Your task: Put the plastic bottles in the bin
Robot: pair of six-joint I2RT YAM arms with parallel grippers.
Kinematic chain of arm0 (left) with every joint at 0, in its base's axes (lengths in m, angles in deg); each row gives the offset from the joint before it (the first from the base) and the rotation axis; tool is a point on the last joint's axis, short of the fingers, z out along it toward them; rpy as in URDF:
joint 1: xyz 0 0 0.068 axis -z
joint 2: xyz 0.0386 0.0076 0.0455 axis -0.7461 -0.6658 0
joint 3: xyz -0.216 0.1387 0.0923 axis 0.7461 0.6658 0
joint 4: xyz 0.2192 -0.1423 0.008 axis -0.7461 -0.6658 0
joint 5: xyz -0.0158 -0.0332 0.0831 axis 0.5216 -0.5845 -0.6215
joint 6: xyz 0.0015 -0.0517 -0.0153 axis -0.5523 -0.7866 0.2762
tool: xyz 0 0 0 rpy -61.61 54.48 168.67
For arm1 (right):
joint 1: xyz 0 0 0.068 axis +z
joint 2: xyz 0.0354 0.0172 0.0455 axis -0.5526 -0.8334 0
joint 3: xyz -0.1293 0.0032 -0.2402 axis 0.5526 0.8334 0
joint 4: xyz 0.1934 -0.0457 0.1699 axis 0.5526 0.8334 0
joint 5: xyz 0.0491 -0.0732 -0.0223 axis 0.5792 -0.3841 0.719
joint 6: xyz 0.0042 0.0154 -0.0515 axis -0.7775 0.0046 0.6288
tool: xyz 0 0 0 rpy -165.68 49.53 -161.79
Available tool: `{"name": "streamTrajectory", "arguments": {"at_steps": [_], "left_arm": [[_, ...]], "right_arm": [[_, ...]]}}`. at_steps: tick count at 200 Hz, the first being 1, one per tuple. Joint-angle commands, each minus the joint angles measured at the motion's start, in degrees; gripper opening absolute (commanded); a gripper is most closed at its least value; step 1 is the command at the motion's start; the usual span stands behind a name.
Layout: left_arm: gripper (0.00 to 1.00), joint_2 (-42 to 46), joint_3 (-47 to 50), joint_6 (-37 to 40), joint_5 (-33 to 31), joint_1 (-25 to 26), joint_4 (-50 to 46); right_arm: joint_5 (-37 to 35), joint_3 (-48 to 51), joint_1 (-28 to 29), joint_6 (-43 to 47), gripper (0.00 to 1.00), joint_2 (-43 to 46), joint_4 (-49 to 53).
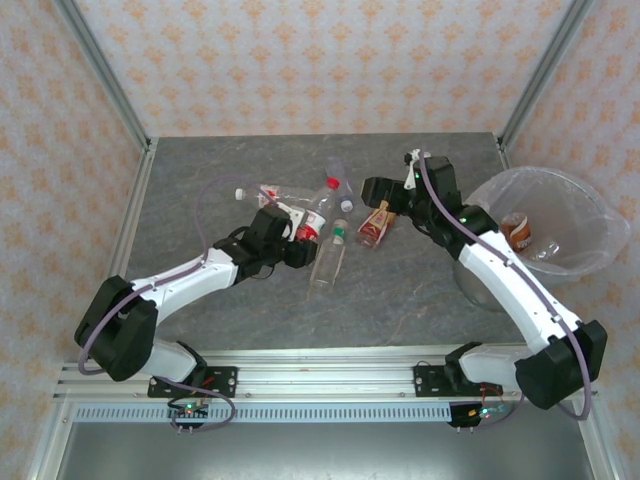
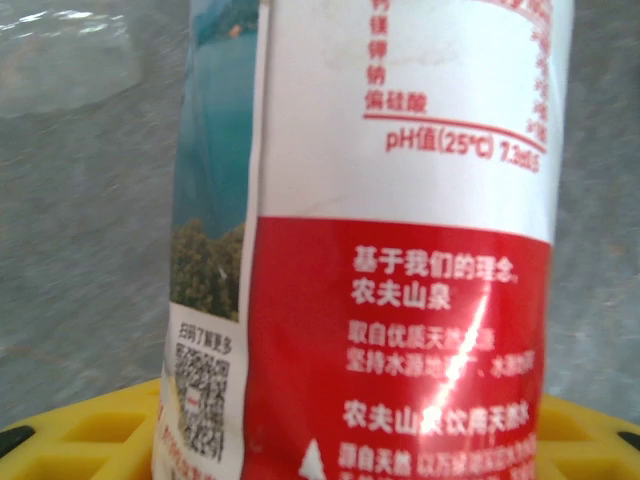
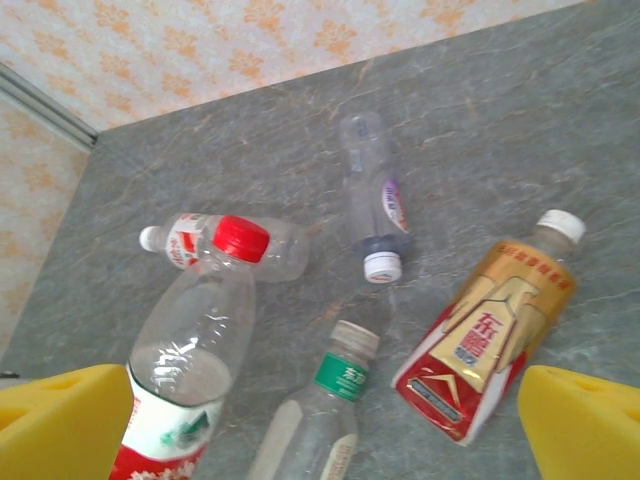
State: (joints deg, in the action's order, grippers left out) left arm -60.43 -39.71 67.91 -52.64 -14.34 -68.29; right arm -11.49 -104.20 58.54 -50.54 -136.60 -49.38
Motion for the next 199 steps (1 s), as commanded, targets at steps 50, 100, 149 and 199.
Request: {"name": "streamTrajectory", "arguments": {"at_steps": [50,100,149,199], "left_arm": [[0.55,-0.1,0.9,-6.0,7.1,6.4,11.1],[0.54,-1.5,1.1,-8.0,7.4,8.8,14.8],[0.54,-1.2,1.2,-7.0,7.7,9.0,14.0],[0.53,-0.8,1.7,-6.2,7.6,9.0,13.6]], "right_arm": [[4.0,5.4,0.2,-11.1,0.99,-1.0,-14.5],[3.6,6.0,0.2,-9.0,0.98,-3.2,-13.8],[7.0,5.3,0.0,-9.4,0.76,-4.2,-13.3],[6.4,4.6,0.0,-11.3,0.55,-5.5,-14.0]]}}
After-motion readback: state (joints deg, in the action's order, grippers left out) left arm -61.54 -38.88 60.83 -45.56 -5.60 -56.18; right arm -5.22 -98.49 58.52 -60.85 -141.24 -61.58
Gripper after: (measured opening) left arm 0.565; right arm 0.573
